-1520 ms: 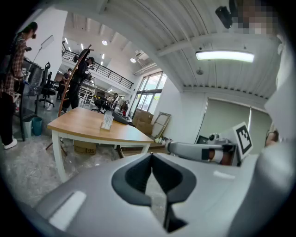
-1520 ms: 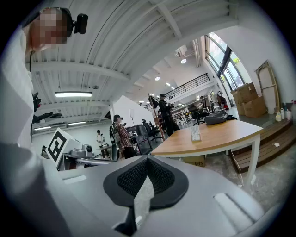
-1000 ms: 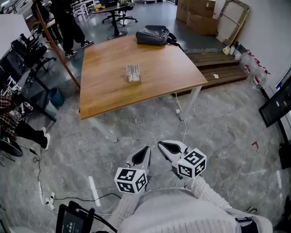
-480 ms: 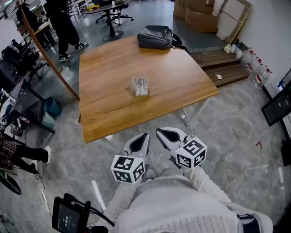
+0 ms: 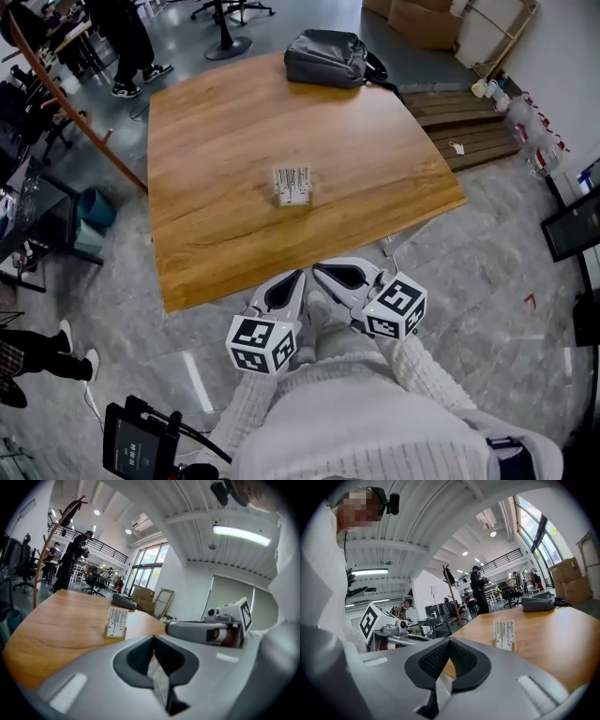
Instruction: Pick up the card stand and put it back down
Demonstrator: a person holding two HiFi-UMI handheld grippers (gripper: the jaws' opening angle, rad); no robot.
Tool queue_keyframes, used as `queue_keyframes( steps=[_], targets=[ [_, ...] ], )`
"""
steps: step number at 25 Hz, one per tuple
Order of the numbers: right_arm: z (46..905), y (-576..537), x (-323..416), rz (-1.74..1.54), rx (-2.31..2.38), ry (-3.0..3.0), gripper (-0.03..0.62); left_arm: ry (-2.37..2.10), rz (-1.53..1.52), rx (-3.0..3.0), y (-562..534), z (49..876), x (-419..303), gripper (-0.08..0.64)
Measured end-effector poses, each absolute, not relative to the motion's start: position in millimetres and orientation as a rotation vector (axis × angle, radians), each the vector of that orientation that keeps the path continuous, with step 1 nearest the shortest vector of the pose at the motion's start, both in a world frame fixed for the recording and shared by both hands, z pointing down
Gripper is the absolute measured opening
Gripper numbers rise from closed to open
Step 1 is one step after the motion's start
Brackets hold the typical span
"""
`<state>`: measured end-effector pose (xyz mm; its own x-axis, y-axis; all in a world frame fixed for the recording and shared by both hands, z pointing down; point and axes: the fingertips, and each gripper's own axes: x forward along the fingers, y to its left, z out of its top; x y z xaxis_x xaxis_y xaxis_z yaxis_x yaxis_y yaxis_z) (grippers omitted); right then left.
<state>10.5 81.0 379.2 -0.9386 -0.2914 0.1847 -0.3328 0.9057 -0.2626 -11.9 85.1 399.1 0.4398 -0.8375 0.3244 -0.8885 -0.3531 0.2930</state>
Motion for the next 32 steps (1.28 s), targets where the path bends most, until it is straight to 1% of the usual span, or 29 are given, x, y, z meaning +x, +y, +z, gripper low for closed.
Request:
queue_keyframes(
  steps=[8, 14, 17, 32],
  targets=[
    [372, -8, -11, 0.418, 0.467, -2.919, 0.0, -1.524, 0.171, 2.23, 0, 394, -33, 0.008],
    [376, -35, -17, 0.444, 0.387, -2.911, -0.001, -1.521, 0.131, 2.21, -42, 391, -32, 0.008],
    [378, -46, -15, 0.507, 0.393, -2.922, 0.0, -1.498, 0.165, 2.213, -49, 396, -30, 0.008],
    [392, -74, -17, 0.524, 0.532, -2.882, 0.0, -1.309, 0.201, 2.302, -72, 406, -49, 0.008]
  ],
)
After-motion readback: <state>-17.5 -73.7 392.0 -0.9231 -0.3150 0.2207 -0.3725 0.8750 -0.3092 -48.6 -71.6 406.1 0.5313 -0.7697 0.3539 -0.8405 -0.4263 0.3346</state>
